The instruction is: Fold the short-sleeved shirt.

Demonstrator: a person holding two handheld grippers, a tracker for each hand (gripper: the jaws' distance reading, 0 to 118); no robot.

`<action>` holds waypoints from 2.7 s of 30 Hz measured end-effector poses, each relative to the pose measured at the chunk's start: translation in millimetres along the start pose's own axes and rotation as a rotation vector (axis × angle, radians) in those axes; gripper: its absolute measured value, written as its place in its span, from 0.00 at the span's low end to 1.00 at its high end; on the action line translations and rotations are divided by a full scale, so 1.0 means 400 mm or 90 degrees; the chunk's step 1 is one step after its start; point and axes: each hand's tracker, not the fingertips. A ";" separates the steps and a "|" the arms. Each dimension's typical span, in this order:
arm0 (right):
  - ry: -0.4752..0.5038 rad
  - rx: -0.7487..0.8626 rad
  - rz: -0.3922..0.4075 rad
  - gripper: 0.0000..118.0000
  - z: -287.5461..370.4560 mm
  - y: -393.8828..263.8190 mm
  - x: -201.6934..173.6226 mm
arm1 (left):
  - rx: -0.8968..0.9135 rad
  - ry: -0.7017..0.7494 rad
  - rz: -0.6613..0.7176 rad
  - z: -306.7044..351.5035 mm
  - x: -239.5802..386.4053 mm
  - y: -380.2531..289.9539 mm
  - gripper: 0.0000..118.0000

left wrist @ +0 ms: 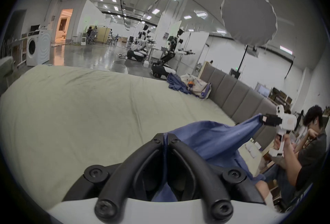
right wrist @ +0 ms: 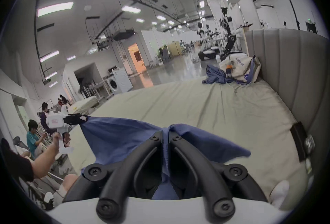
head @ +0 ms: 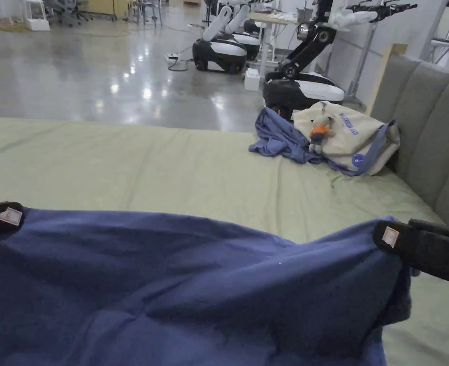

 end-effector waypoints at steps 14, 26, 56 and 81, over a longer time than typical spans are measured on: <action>0.037 0.037 -0.030 0.05 0.042 0.200 -0.087 | 0.072 -0.035 0.037 0.126 0.009 0.164 0.03; 0.006 0.129 0.018 0.05 -0.024 0.740 -0.202 | 0.163 -0.027 -0.041 0.116 0.157 0.700 0.03; -0.178 0.176 0.111 0.05 -0.478 1.225 -0.197 | 0.184 0.168 -0.064 -0.225 0.074 1.178 0.03; -0.051 0.073 0.095 0.05 -0.423 0.727 -0.097 | 0.137 0.000 0.005 -0.181 -0.052 0.696 0.03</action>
